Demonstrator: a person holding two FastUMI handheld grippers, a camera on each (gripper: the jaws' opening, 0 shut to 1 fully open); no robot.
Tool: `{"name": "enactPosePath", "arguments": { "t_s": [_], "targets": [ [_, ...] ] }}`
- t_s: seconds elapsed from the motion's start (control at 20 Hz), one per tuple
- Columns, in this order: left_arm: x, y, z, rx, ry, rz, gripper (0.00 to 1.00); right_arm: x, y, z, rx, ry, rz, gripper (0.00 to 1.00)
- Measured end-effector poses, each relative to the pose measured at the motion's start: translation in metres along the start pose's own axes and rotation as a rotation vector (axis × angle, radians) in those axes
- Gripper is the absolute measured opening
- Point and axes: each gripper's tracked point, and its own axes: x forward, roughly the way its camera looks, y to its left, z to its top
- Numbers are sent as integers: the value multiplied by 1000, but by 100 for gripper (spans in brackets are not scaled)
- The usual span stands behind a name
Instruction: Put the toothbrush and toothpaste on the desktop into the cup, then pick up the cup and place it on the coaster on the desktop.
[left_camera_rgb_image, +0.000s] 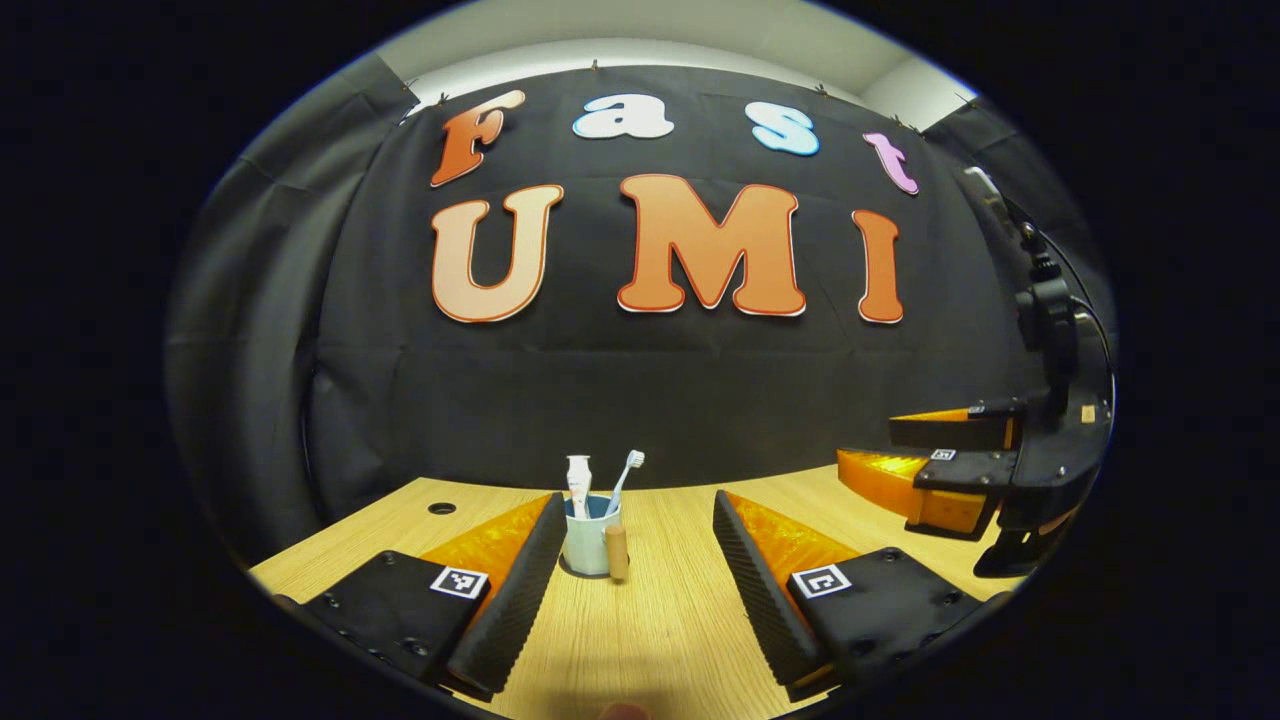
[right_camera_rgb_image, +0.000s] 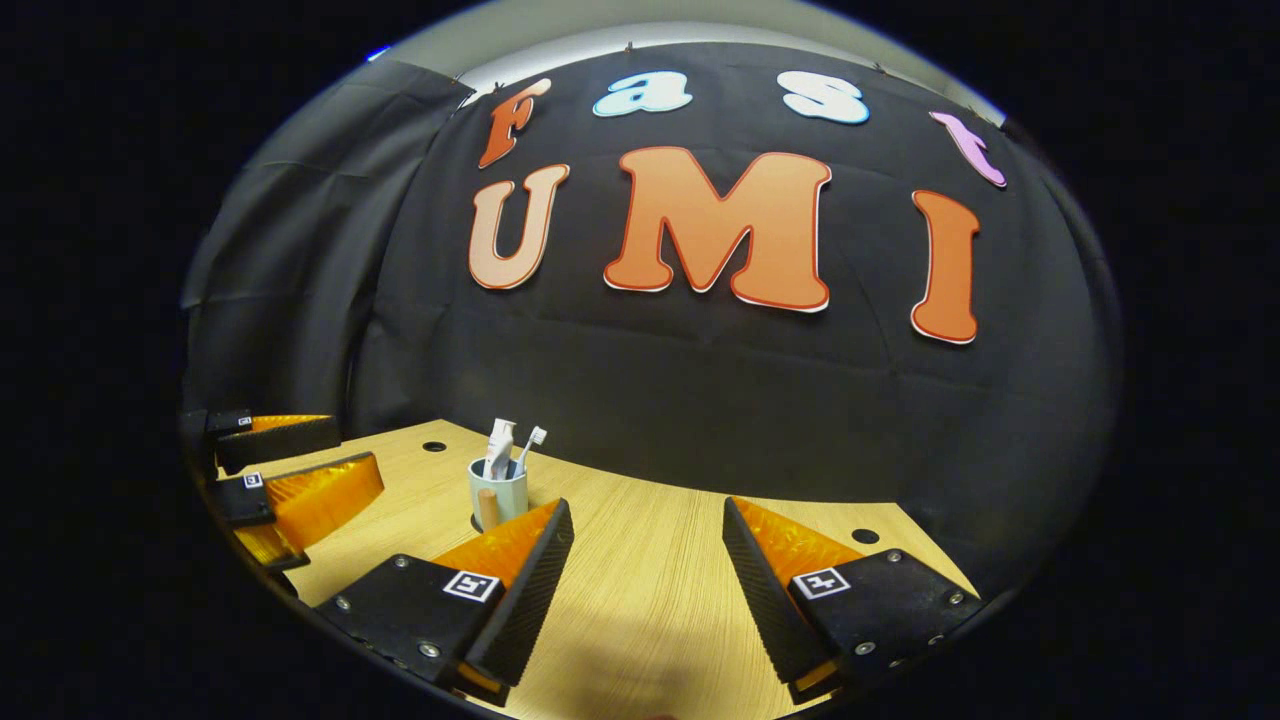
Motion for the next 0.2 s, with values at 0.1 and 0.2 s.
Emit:
{"name": "enactPosePath", "arguments": {
  "t_s": [0.1,0.2],
  "targets": [
    [0,3,2,-1,-12,9,95,-1,-5,-5,-1,-24,-24,92],
    [1,5,3,-2,-25,21,95,-4,-10,-7,4,-45,-38,92]
  ]
}}
